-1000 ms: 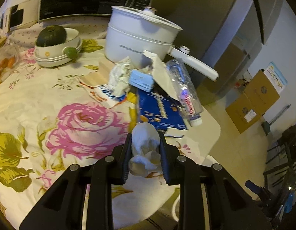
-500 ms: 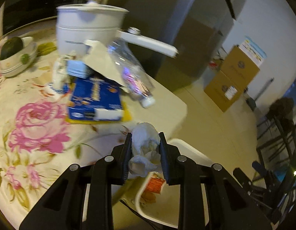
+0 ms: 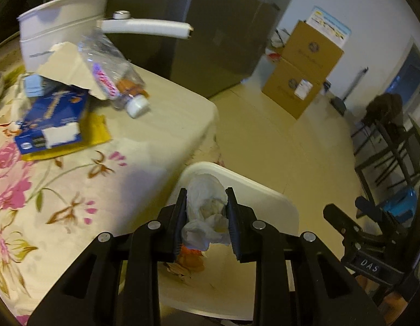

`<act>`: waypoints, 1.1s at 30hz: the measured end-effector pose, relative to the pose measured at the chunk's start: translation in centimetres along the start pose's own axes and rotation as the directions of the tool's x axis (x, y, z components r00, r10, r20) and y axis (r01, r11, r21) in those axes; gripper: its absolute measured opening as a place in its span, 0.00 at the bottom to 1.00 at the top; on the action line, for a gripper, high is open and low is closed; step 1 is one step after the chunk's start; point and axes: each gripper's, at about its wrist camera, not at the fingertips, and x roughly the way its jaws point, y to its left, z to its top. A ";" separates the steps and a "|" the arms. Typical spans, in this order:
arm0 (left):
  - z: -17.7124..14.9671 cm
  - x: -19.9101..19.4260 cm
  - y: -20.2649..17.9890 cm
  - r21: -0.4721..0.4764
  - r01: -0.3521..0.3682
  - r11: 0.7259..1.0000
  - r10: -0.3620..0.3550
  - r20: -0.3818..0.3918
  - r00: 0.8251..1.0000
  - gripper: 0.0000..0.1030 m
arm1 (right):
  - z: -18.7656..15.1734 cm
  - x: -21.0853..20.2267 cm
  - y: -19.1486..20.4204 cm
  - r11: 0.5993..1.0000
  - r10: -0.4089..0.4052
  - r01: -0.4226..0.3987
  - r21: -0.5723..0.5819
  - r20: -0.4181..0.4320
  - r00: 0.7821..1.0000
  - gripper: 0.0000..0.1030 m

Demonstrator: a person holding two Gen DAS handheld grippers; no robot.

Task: Collect trash
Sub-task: 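Drop the wrapper into the bin with the right gripper while the left carries the tissue there, then open the left gripper to release the tissue into the bin, then grasp the crumpled paper tissues near the pot with the left gripper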

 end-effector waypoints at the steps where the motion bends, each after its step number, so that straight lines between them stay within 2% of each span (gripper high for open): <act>1: 0.0 0.2 -0.2 0.004 0.003 1.000 -0.003 -0.006 1.000 0.29 | 0.0 0.1 -0.1 1.000 -0.005 0.005 0.004 -0.004 1.000 0.93; 10: -0.7 2.7 -1.3 0.031 0.019 0.999 -0.016 -0.081 0.997 0.36 | -0.1 0.9 -1.1 0.999 -0.027 0.027 0.033 -0.025 0.999 0.93; 14: -0.8 3.1 -1.6 0.038 0.015 0.999 -0.012 -0.083 0.996 0.62 | -0.1 1.1 -1.2 0.999 -0.030 0.031 0.031 -0.034 0.999 0.93; 21: -0.8 3.6 -1.0 0.028 -0.007 1.000 0.009 -0.096 0.995 0.66 | 0.1 1.0 -1.8 0.997 -0.033 0.034 0.073 -0.024 0.999 0.93; 25: -0.4 3.3 0.2 0.002 -0.029 1.000 0.029 -0.087 0.996 0.67 | 0.2 1.6 -1.8 0.996 -0.016 0.020 0.089 -0.047 0.999 0.93; 27: 0.1 2.8 1.0 -0.009 -0.048 0.999 0.047 -0.067 0.997 0.67 | 0.3 1.8 -1.4 0.996 -0.007 0.011 0.087 -0.053 0.999 0.93; 29: 0.9 2.0 2.0 -0.031 -0.069 0.997 0.068 -0.040 0.997 0.73 | 0.4 2.0 -0.8 0.997 0.000 0.004 0.076 -0.052 0.999 0.93; 33: 2.6 0.3 4.9 -0.098 -0.109 0.989 0.111 0.015 0.994 0.73 | 0.6 2.4 0.5 0.998 0.023 -0.020 0.052 -0.065 0.998 0.93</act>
